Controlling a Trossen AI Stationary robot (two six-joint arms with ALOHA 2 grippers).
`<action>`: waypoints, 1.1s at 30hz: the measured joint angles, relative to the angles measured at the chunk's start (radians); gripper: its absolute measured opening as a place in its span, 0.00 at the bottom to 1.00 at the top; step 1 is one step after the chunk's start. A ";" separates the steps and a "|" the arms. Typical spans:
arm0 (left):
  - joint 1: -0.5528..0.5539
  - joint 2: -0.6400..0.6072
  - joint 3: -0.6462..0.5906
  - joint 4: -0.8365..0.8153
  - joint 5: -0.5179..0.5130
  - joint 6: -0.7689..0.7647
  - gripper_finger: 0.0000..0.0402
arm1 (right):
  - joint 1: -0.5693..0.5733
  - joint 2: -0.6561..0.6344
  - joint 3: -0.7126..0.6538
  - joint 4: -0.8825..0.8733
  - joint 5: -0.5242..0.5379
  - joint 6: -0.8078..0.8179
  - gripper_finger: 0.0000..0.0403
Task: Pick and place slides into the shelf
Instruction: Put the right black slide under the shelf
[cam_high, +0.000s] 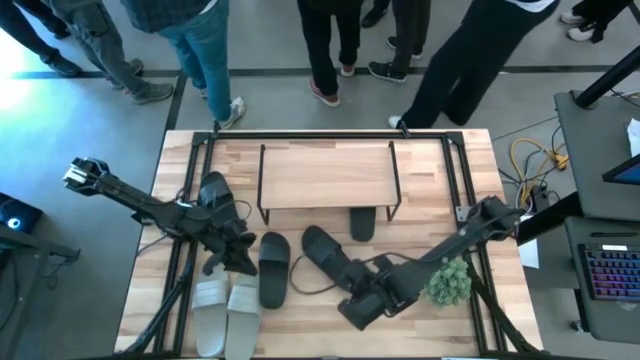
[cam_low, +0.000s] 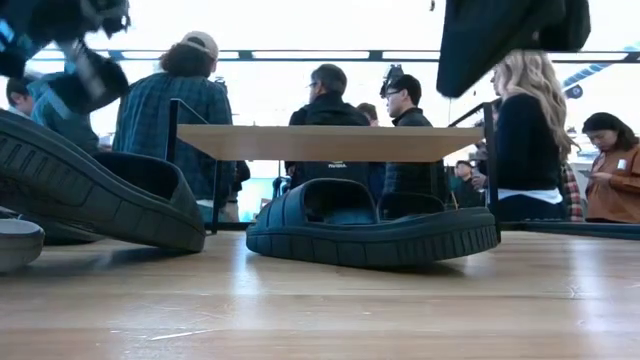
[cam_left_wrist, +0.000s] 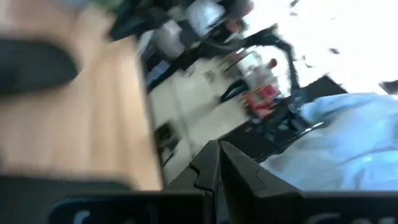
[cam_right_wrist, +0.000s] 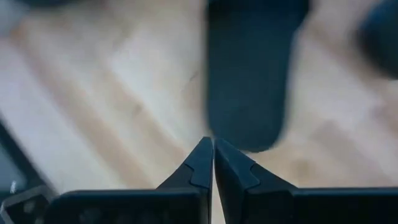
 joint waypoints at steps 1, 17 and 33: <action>0.002 0.012 0.006 0.065 0.000 0.021 0.00 | 0.001 -0.020 -0.001 -0.033 0.027 0.030 0.02; -0.077 0.403 0.599 -0.778 -0.415 0.417 0.00 | 0.036 -0.122 -0.022 -0.305 0.076 0.064 0.02; -0.170 0.997 0.899 -0.778 -0.704 -0.031 0.00 | 0.219 -0.348 -0.252 -0.425 0.178 0.309 0.02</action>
